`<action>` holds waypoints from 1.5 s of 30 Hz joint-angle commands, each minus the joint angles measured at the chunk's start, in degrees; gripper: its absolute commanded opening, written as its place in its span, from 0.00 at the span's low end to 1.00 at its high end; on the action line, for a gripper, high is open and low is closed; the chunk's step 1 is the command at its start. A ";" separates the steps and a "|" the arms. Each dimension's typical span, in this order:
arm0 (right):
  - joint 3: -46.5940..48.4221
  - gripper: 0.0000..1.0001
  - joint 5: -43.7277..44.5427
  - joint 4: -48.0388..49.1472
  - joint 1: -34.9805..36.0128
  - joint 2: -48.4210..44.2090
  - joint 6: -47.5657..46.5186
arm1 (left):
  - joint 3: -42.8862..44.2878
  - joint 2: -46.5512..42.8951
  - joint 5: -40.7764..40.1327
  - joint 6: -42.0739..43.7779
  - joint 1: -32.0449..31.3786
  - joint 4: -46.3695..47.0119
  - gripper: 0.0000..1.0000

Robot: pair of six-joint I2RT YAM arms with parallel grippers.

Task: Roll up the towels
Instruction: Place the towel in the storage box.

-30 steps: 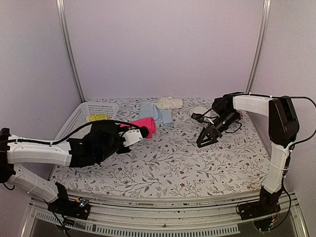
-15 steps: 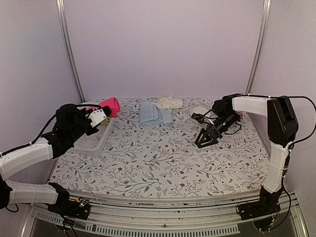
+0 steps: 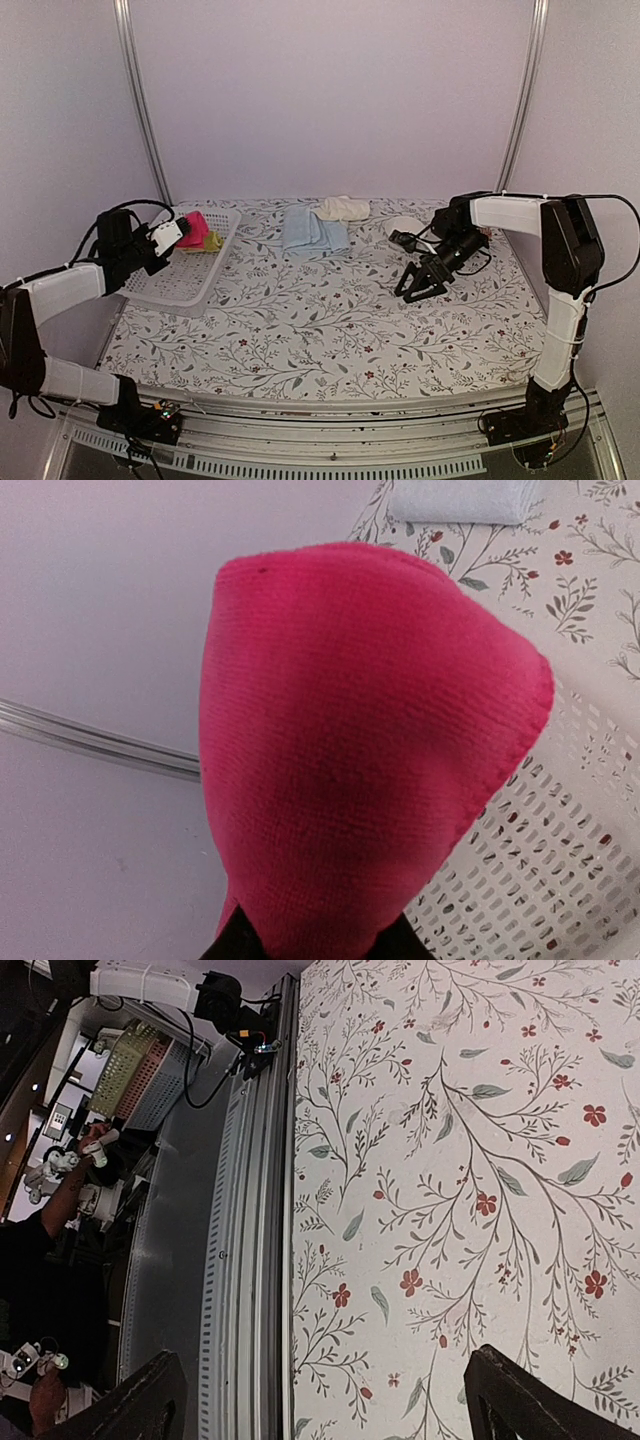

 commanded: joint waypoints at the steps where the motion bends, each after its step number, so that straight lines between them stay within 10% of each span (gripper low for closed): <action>1: -0.26 0.99 -1.48 -2.49 0.19 -2.49 -4.37 | 1.61 2.31 7.59 1.18 3.16 -0.04 0.00; 45: -0.95 0.99 -1.54 -3.72 0.17 1.12 -6.38 | 12.32 35.17 -4.66 23.19 3.58 10.36 0.00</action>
